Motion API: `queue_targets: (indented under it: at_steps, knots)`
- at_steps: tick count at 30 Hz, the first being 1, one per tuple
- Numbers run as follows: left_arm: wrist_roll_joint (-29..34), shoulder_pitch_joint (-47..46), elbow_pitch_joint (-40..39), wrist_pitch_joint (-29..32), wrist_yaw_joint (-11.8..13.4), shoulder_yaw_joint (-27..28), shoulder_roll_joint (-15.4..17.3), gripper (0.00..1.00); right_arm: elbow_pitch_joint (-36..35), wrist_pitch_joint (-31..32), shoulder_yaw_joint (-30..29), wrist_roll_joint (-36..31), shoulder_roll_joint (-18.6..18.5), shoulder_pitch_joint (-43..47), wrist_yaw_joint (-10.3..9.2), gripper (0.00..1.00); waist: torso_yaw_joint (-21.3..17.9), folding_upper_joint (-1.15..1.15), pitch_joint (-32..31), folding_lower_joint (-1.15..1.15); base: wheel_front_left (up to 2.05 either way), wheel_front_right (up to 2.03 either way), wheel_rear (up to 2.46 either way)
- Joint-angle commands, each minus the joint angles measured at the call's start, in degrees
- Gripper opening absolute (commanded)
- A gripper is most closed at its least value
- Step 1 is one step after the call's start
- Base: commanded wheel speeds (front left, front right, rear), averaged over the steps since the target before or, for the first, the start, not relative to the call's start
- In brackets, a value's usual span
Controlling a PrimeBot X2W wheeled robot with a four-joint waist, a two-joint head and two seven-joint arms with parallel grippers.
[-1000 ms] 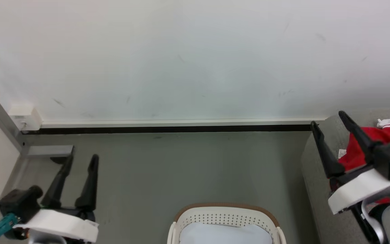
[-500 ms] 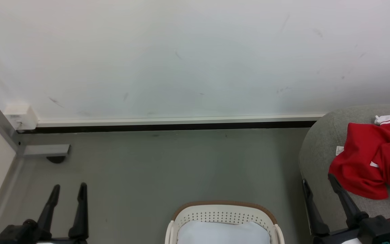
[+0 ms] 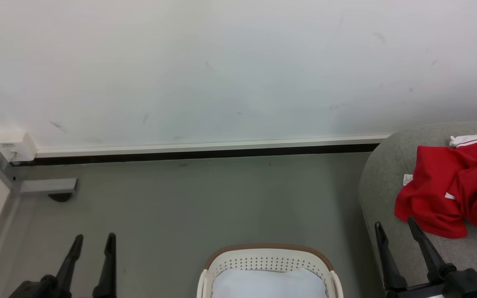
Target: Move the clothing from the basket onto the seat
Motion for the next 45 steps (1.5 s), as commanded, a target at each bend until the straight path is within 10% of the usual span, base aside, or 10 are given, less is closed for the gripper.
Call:
queue_targets:
  at_steps: [1, 22, 23, 45]
  knots:
    - [0.3, -0.2, 0.1, 0.0, -0.2, 0.3, 0.0, 1.00, -0.4, -0.2, 0.0, 0.4, 0.0, -0.1, -0.13, 1.00, -0.1, 0.00, 0.0, 0.00, 0.00, 0.00, 0.00]
    - [-0.8, 0.1, -0.1, 0.0, -0.2, -1.3, 0.3, 1.00, -0.4, -0.2, -0.1, 2.8, 0.0, -0.3, -0.13, 1.00, -0.8, 0.00, 0.3, 0.00, 0.00, 0.00, 0.00]
    - [-0.1, -0.2, -0.1, 0.0, -0.3, -1.4, -0.1, 0.00, -0.3, 0.0, 0.0, 2.9, 0.0, -0.1, 0.00, 0.00, -0.8, 0.00, 0.3, 0.00, 0.00, 0.00, 0.00]
    - [-19.2, -2.2, 2.3, 5.1, -0.1, -0.3, -1.7, 0.00, 2.1, 3.9, -1.2, 24.0, -1.3, -1.3, -0.01, 0.00, -0.2, 0.00, 0.2, 0.00, 0.00, 0.00, 0.00]
